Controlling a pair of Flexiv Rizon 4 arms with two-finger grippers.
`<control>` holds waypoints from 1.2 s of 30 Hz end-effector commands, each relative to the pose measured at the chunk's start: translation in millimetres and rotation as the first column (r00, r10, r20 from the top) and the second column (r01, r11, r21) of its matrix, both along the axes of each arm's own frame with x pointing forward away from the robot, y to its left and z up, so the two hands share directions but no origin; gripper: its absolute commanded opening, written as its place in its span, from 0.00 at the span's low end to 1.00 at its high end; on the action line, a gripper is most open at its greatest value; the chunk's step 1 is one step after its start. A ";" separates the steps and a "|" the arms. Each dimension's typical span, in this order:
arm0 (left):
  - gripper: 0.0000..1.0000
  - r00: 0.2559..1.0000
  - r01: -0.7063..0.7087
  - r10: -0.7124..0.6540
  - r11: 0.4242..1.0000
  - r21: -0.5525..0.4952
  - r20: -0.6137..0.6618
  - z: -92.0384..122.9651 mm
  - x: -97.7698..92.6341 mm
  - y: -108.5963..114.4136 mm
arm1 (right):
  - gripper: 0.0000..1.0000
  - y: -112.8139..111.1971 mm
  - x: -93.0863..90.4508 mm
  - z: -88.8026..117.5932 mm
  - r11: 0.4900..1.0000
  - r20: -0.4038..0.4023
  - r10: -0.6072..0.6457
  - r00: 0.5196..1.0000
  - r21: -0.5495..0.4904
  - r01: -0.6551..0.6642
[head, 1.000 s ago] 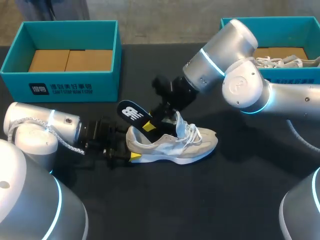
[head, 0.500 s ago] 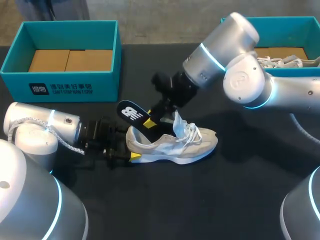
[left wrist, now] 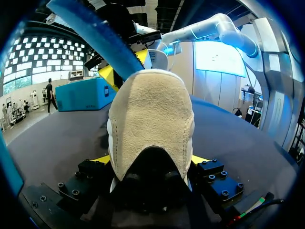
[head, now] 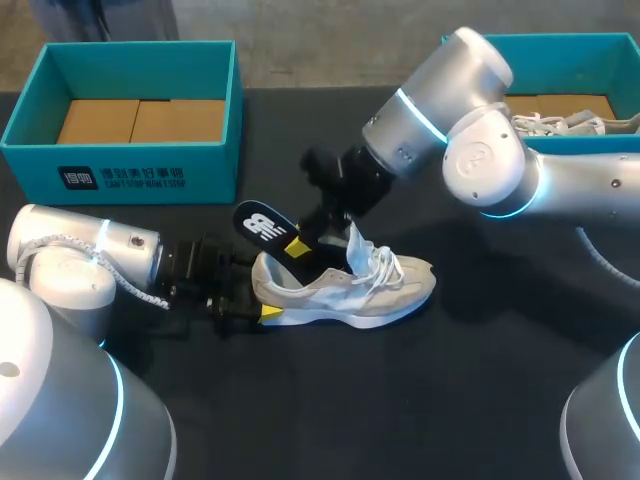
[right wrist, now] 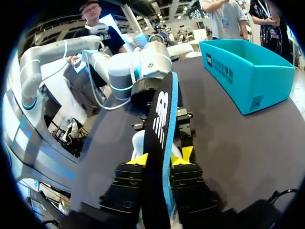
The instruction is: Take the shoe out of the shoebox, open the shoe tongue, remove and reinsert the insole, then place the shoe into the shoebox
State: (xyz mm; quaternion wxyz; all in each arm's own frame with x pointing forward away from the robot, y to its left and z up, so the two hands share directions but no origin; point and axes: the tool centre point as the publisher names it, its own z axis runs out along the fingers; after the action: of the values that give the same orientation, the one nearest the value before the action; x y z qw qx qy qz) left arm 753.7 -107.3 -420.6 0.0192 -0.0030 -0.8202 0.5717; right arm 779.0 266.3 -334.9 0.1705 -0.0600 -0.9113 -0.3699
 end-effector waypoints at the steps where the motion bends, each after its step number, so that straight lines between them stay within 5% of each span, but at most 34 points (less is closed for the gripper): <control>1: 0.00 1.000 -0.002 0.002 1.000 0.000 0.001 -2.8 -1.3 0.5 | 0.00 2.0 0.7 0.6 1.000 -0.002 0.008 1.000 -0.006 -0.008; 8: 0.00 1.000 -0.002 0.002 1.000 0.000 0.001 -2.8 -1.3 0.5 | 0.00 2.2 0.8 7.7 1.000 0.022 0.009 1.000 -0.009 -0.009; 27: 0.00 1.000 -0.002 0.002 1.000 0.000 0.001 -2.8 -1.3 0.5 | 0.00 27.8 23.5 71.1 0.989 0.293 -0.099 0.951 0.138 0.060; 36: 0.00 1.000 -0.002 0.002 1.000 0.000 0.001 -2.8 -1.3 0.5 | 0.00 27.8 23.5 71.1 0.989 0.293 -0.099 0.951 0.138 0.060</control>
State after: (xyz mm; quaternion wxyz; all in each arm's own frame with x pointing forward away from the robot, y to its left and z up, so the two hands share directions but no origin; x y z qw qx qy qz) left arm 753.7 -107.2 -420.6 0.0192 -0.0029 -0.8203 0.5717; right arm 803.0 292.8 -264.0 0.0206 -0.0279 -0.8972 -0.4402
